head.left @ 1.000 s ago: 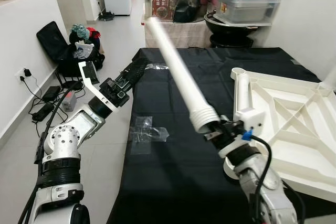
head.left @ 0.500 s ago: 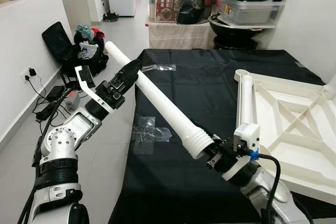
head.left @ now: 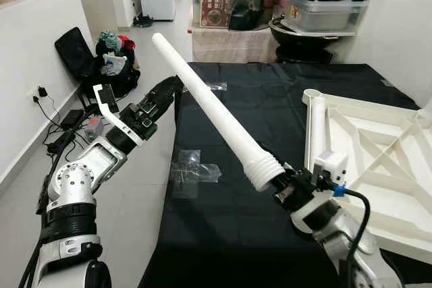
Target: Building children table
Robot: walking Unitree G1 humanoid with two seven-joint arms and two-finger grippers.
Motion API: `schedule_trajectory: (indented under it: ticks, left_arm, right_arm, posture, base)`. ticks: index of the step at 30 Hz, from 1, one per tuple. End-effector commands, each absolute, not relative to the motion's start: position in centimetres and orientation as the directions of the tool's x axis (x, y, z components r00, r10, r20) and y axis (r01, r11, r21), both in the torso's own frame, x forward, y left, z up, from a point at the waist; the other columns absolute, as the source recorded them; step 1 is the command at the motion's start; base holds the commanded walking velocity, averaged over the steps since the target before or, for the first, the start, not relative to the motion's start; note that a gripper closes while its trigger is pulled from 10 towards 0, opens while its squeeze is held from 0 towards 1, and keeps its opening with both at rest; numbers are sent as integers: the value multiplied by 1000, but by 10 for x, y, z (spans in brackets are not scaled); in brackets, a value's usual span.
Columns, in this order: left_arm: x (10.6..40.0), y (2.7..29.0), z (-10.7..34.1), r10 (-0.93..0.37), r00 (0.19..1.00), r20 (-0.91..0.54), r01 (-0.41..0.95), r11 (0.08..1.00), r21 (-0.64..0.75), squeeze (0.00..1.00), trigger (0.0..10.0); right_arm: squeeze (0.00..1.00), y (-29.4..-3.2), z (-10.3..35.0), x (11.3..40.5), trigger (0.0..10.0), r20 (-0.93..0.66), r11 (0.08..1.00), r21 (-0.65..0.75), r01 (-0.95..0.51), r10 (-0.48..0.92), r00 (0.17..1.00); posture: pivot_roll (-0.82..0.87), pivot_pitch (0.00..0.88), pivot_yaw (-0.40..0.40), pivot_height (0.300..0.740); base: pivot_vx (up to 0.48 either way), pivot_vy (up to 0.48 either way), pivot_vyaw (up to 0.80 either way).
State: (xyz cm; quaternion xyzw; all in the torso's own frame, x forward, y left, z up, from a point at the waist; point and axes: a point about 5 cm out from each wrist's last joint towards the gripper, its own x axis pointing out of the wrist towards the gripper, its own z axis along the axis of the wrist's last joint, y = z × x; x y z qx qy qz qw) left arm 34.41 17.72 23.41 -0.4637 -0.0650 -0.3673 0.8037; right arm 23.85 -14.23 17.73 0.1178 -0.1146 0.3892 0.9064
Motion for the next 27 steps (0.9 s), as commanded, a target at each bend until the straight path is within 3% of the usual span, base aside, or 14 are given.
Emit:
schedule_trajectory:
  ticks: [1, 8, 16, 17, 20, 27]
  left_arm:
    - [346, 179, 233, -525, 731, 435, 638, 299, -710, 0, 10000]
    - [347, 179, 233, -521, 736, 434, 633, 301, -713, 0, 10000]
    - [348, 181, 234, -500, 745, 442, 633, 320, -705, 0, 10000]
    - [347, 183, 237, -480, 735, 479, 651, 303, -695, 0, 0]
    - [341, 181, 242, -482, 695, 534, 702, 292, -650, 0, 0]
    - [341, 181, 243, -488, 686, 539, 707, 273, -652, 0, 0]
  right_arm:
    - [0, -133, 174, 228, 0, 298, 565, 157, -810, 755, 584]
    - [0, -131, 169, 220, 0, 287, 487, 201, -850, 800, 527]
    - [0, -130, 162, 224, 0, 271, 488, 215, -846, 802, 532]
    - [0, -129, 161, 225, 0, 267, 497, 216, -841, 798, 540]
    - [0, -130, 159, 227, 0, 261, 520, 215, -827, 785, 562]
    - [0, -131, 160, 230, 0, 263, 537, 211, -816, 773, 577]
  posture:
    - [24, 0, -36, 740]
    - [24, 0, -36, 740]
    - [30, 0, -39, 740]
    - [31, 0, -40, 740]
    - [32, 0, -38, 740]
    - [30, 0, -35, 740]
  base:
    - [0, 0, 0]
    - [0, 0, 0]
    - [0, 0, 0]
    - [0, 0, 0]
    - [0, 0, 0]
    - [0, 0, 0]
